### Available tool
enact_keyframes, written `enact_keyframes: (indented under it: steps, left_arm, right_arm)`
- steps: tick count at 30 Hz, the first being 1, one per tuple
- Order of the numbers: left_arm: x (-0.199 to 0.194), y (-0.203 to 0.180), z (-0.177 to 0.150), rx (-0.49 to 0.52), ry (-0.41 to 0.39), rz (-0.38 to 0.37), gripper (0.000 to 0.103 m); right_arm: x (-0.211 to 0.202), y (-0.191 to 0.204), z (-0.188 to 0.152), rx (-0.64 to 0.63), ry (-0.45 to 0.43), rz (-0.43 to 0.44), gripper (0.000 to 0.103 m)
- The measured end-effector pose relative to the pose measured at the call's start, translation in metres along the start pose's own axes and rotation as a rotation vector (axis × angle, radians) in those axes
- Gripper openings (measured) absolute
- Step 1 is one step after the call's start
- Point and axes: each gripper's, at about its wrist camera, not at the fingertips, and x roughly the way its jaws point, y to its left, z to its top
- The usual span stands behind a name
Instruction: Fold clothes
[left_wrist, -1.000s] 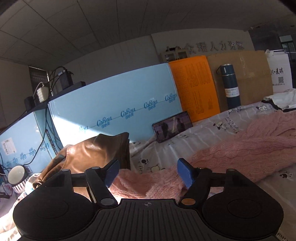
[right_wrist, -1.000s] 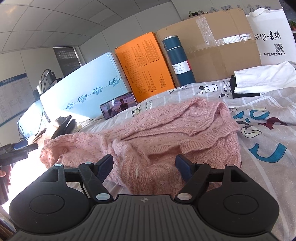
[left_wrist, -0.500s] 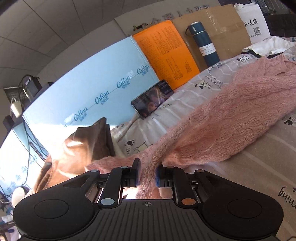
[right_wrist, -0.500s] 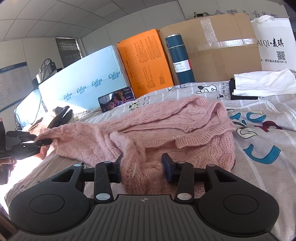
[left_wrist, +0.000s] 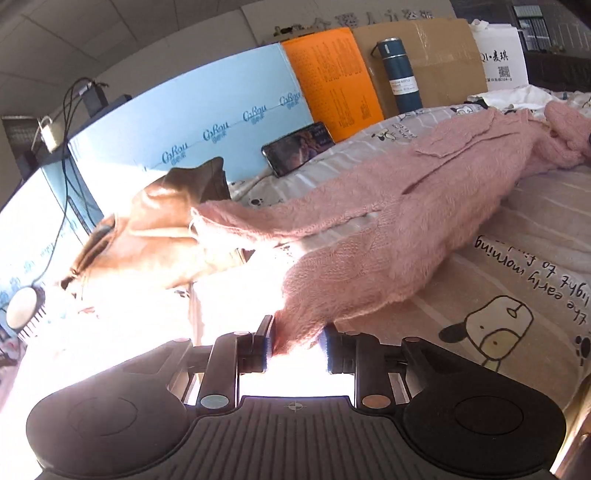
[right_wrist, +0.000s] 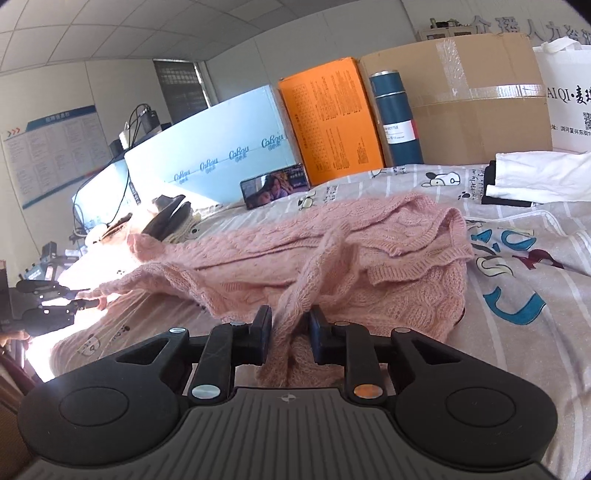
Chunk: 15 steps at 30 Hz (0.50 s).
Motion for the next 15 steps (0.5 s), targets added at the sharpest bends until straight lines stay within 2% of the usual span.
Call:
enact_keyframes:
  steps: [1, 2, 3, 4, 5, 6, 8, 9, 10, 12, 15]
  left_arm:
    - [-0.006, 0.006, 0.0, -0.047, -0.013, -0.034, 0.033]
    - [-0.013, 0.012, 0.0, -0.092, -0.03, -0.07, 0.041]
    - [-0.024, 0.016, 0.001, -0.122, -0.08, -0.116, 0.047]
    - [-0.035, 0.021, 0.005, -0.149, -0.148, -0.156, 0.05]
    - [-0.045, 0.026, 0.009, -0.176, -0.218, -0.194, 0.058]
    - [-0.052, 0.031, 0.014, -0.203, -0.294, -0.212, 0.07]
    - [-0.057, 0.041, 0.026, -0.268, -0.435, -0.24, 0.084]
    - [-0.052, 0.044, 0.032, -0.3, -0.463, -0.254, 0.086]
    - [-0.046, 0.047, 0.039, -0.328, -0.486, -0.268, 0.086]
    - [-0.023, 0.044, 0.057, -0.313, -0.458, -0.3, 0.086]
    - [0.023, 0.026, 0.082, -0.203, -0.366, -0.356, 0.086]
  right_arm:
    - [-0.002, 0.001, -0.001, -0.012, 0.013, 0.006, 0.053]
    - [-0.004, 0.002, -0.001, -0.022, 0.018, 0.013, 0.062]
    - [-0.008, 0.002, 0.0, -0.027, 0.013, 0.022, 0.068]
    - [-0.013, 0.0, 0.003, -0.026, -0.009, 0.028, 0.07]
    - [-0.019, -0.002, 0.006, -0.021, -0.036, 0.029, 0.072]
    - [-0.025, -0.007, 0.01, -0.008, -0.072, 0.028, 0.077]
    - [-0.034, -0.02, 0.018, 0.042, -0.144, 0.02, 0.081]
    - [-0.035, -0.027, 0.022, 0.075, -0.173, -0.003, 0.082]
    - [-0.034, -0.037, 0.028, 0.114, -0.196, -0.043, 0.082]
    - [-0.026, -0.058, 0.039, 0.205, -0.22, -0.141, 0.082]
    - [-0.008, -0.089, 0.052, 0.342, -0.205, -0.218, 0.082]
